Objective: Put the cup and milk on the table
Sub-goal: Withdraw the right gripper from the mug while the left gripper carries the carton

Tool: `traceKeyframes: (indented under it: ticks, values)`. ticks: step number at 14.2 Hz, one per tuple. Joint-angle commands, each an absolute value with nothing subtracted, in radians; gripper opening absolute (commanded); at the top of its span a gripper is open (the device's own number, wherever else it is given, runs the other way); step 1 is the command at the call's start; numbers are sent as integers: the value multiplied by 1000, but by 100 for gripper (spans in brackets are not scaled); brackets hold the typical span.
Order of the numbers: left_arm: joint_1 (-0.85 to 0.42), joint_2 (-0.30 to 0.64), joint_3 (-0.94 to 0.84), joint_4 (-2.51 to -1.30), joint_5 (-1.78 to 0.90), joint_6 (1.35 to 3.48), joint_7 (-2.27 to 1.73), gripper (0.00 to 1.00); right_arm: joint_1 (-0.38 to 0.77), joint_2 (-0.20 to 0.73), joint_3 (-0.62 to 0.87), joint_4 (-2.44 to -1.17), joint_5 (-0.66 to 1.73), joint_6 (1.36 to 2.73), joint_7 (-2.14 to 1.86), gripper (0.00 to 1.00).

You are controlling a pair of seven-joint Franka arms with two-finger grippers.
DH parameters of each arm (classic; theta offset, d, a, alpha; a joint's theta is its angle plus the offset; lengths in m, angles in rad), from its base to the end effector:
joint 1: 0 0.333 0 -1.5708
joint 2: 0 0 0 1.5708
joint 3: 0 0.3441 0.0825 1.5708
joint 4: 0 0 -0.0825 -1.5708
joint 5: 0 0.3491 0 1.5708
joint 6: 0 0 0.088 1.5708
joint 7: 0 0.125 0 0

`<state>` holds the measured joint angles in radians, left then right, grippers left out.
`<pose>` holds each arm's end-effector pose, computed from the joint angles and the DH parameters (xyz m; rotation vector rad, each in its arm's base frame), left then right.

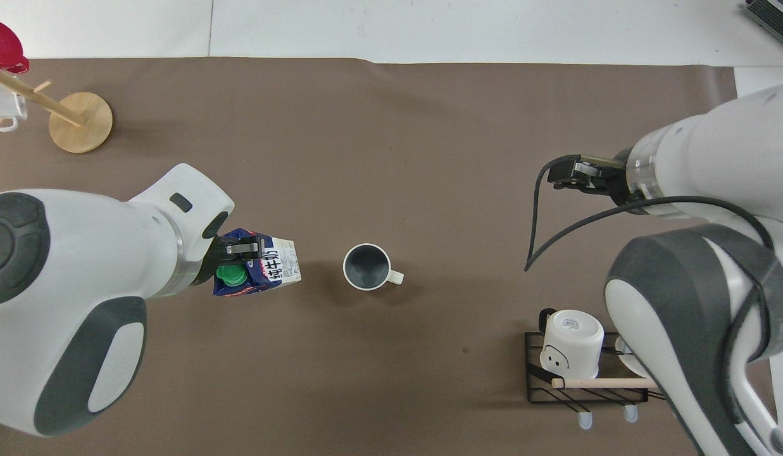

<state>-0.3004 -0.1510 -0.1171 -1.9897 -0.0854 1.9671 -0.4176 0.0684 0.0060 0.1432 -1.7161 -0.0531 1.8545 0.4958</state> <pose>0.4455 -0.2088 0.5597 3.0287 0.0428 0.1381 0.5348 0.1095 0.5934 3.1026 -0.4258 0.2226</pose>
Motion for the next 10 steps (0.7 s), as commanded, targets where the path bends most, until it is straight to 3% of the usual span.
traceKeyframes:
  ticks: [1, 10]
  values:
    - [-353, -83, -101, -1976, -97, 2028, -462, 51, 28, -41, 153, -1727, -35, 1794, 399, 100]
    - [-364, -74, -100, -2022, -83, 2040, -468, 48, -26, -28, 146, -1557, 9, 1523, 264, 100]
